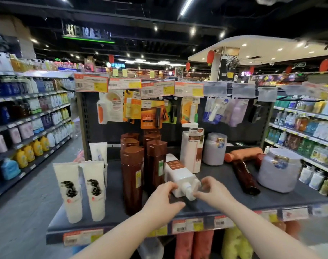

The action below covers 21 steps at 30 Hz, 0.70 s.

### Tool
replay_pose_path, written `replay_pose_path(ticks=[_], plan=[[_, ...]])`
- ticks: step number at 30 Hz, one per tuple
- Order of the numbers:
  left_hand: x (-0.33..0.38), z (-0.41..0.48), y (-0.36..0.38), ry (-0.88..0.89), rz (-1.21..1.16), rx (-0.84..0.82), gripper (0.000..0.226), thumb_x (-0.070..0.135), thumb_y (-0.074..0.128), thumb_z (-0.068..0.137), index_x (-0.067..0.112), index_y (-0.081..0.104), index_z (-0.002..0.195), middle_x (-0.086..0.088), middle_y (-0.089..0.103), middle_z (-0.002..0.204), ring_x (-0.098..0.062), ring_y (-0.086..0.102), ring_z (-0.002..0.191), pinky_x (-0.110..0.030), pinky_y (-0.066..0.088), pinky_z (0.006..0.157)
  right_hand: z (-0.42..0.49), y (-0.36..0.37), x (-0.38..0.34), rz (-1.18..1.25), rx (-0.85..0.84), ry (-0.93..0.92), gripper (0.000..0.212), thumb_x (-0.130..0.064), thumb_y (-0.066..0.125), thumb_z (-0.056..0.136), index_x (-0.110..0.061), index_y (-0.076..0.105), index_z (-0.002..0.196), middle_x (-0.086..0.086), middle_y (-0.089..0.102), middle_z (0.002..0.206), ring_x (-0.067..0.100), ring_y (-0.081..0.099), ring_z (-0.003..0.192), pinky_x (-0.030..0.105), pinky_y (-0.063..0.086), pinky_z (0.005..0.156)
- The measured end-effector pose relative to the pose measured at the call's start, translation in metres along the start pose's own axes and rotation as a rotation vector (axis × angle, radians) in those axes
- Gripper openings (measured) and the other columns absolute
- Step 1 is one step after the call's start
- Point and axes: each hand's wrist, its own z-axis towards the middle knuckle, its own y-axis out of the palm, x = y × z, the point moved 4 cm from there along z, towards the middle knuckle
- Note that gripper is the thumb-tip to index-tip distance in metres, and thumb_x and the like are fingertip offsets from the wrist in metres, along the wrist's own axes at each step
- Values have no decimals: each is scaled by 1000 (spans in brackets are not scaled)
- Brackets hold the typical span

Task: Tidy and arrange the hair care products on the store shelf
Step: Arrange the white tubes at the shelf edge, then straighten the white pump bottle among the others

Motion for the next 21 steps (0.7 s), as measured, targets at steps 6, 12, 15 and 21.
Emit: replay_pose_path(ticks=[6,12,15,21], plan=[[-6,10,30,-110,-8,3,63,28,64,81,26,34,137,4,41,140,-9,43,119,-18,34,94,6,14,2,122,-101,-71,38,-37,65,79,-18,55,111,-4,60,100,14,56,92,25,40,75],[-12,26,35,-145,24,25,68,28,66,79,26,32,138,3,37,143,-10,40,125,-20,33,95,21,21,7,121,-58,-73,20,-44,61,82,-26,52,88,-6,60,90,15,56,85,21,38,59],[-14,37,37,-112,35,29,76,27,67,79,26,25,142,4,26,151,-13,31,135,-25,29,105,21,21,6,93,-26,-128,17,-42,55,86,-25,55,89,-4,64,92,17,59,87,29,43,67],[-6,53,42,46,228,-59,93,29,65,80,31,0,146,8,-11,157,-9,-11,144,-31,5,118,18,-7,1,96,117,-112,19,-40,54,82,-22,59,78,-5,65,78,16,61,78,35,49,69]])
